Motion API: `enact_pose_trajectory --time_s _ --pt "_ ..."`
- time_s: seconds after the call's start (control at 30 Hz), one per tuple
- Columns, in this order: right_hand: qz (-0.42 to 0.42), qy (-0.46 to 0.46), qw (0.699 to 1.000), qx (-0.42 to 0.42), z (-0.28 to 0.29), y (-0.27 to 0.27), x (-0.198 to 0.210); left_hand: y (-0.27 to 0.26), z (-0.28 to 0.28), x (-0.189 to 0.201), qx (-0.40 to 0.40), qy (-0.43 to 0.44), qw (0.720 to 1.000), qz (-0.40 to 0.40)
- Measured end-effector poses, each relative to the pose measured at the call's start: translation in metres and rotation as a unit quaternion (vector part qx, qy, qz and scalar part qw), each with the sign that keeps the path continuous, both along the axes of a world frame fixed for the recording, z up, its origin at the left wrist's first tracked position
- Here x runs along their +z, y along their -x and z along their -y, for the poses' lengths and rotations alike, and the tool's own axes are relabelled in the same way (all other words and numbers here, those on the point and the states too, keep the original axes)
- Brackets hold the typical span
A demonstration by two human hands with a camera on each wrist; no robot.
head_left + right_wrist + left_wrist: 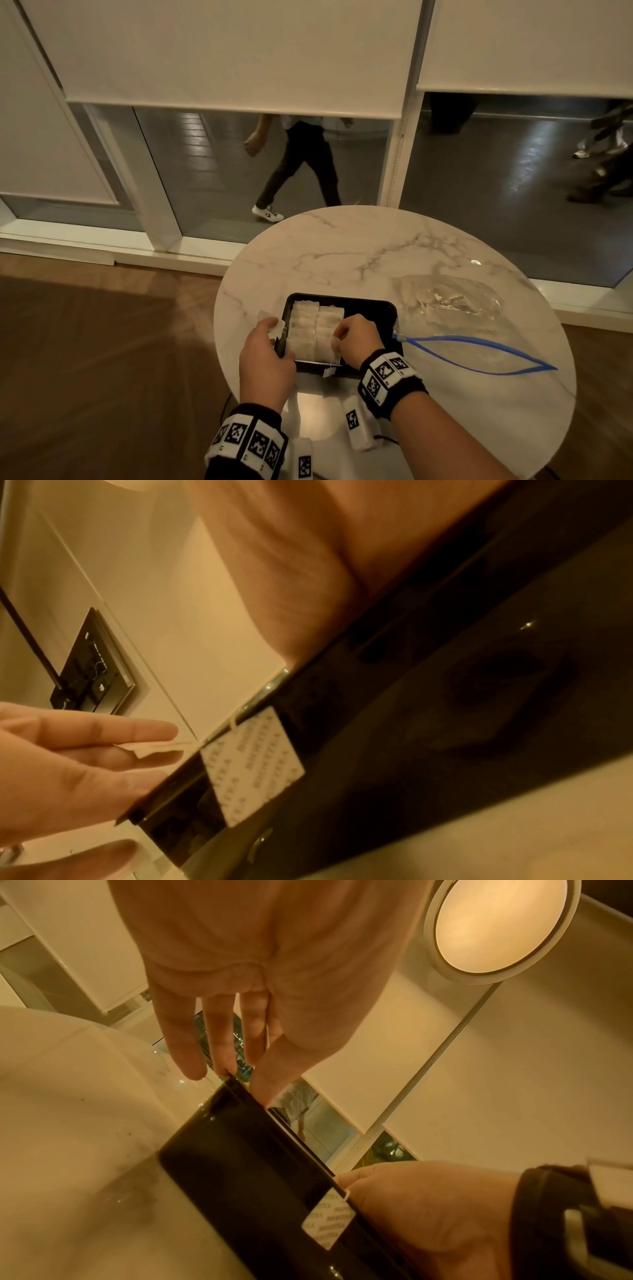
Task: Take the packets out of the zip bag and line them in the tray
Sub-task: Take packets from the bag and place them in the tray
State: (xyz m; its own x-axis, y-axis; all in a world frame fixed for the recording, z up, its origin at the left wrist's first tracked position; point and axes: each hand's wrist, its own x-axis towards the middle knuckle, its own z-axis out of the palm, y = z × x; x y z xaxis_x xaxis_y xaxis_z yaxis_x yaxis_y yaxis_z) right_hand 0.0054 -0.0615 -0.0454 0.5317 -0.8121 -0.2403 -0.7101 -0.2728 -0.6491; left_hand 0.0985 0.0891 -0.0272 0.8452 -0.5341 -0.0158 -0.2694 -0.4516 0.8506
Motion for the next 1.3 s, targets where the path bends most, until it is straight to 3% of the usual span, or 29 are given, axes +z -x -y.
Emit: enact_pose_trajectory --time_s 1.03,1.3 --pt "0.007 0.019 1.000 -0.009 0.002 -0.001 0.002 0.000 -0.002 0.006 -0.004 -0.017 1.000 0.008" --pt "0.108 0.035 0.992 -0.046 0.004 0.021 0.018 0.003 -0.004 0.014 -0.032 0.014 0.998 0.049"
